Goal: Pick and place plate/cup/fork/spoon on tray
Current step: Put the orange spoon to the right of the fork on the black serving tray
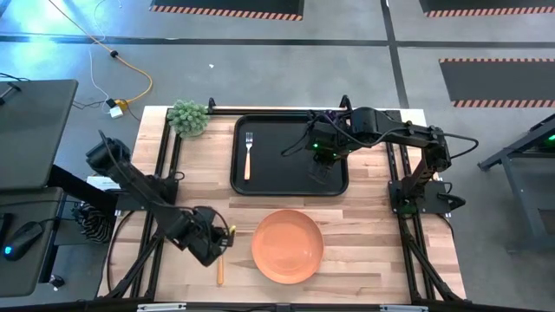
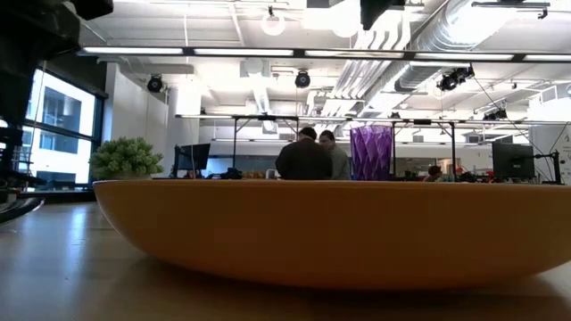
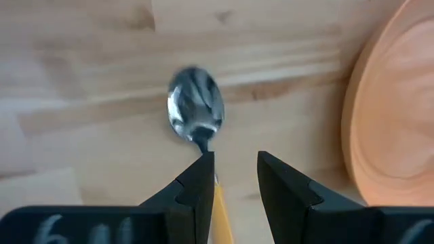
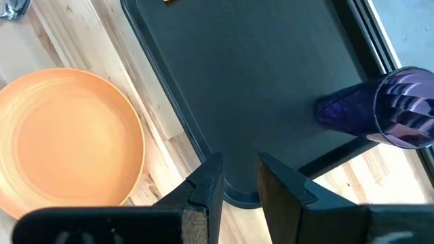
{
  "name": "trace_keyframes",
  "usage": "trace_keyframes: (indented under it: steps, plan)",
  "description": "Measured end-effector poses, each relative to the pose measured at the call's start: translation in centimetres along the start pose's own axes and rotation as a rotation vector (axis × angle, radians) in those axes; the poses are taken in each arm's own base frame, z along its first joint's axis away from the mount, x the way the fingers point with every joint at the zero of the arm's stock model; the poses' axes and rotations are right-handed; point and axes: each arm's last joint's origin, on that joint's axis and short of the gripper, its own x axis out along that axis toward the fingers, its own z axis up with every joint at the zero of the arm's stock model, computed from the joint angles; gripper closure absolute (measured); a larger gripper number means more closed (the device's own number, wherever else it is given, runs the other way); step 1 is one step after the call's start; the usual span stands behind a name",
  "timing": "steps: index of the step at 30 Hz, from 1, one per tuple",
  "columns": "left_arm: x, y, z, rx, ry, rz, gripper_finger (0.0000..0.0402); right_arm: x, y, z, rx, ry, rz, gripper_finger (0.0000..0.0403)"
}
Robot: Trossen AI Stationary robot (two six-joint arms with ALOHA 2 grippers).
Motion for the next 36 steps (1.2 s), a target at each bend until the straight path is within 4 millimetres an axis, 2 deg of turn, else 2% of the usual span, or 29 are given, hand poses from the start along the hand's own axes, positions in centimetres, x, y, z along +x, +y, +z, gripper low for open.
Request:
trace_keyframes:
  steps: [11, 20, 30, 36]
  plan:
    - [3.1, -0.2, -3.5, -0.026, 0.086, -0.008, 0.0298, 0.0, 0.0, 0.0, -0.009, 0.0, 0.0, 0.0322]
    - [4.7, -0.2, -4.2, -0.038, 0.119, 0.046, 0.0298, 0.0, 0.0, 0.0, -0.016, 0.0, 0.0, 0.0322]
    - [5.0, -0.2, -3.9, -0.045, 0.113, 0.086, 0.0298, 0.0, 0.0, 0.0, -0.023, -0.001, -0.001, 0.0323]
    - [6.6, -0.6, -4.4, -0.058, 0.135, 0.082, 0.0298, 0.0, 0.0, 0.0, -0.027, -0.001, -0.001, 0.0322]
